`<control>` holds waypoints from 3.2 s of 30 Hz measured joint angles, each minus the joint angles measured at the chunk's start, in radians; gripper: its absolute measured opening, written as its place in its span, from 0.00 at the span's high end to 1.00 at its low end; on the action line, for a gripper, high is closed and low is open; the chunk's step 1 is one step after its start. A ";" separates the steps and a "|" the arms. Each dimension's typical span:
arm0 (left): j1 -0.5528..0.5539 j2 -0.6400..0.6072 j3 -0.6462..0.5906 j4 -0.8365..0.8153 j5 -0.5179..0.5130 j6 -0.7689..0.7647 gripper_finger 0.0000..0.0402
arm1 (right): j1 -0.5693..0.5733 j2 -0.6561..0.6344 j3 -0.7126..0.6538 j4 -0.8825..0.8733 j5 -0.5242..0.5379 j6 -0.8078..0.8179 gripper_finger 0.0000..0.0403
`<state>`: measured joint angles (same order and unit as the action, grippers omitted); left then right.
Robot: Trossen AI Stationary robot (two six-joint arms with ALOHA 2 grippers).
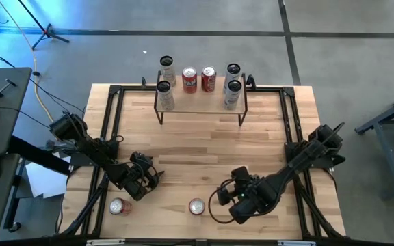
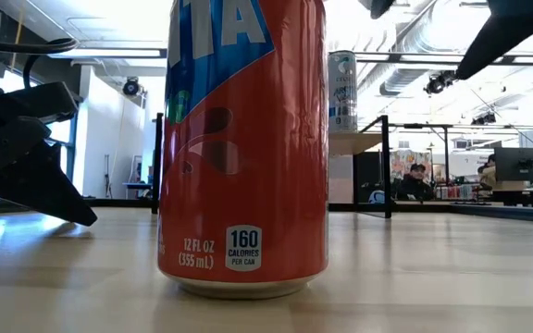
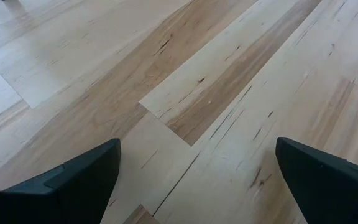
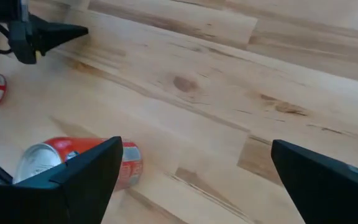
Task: Place canned beverage on shelf
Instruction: Put the red soda can on the shelf aligned with the other red soda can
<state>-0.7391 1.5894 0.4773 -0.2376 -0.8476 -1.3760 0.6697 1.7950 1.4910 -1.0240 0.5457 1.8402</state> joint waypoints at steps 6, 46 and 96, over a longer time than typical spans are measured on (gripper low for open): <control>0.000 0.000 0.000 0.000 0.000 0.000 0.00 | -0.002 0.006 0.000 0.084 -0.001 0.044 0.01; 0.000 0.000 0.000 0.001 0.000 0.000 0.00 | -0.081 0.105 0.000 0.470 -0.317 0.116 0.01; 0.000 0.000 0.000 0.001 0.000 0.000 0.00 | -0.171 0.103 0.000 0.598 -0.599 -0.273 0.01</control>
<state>-0.7391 1.5894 0.4774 -0.2371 -0.8474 -1.3762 0.4983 1.8984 1.4906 -0.4257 -0.0530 1.5672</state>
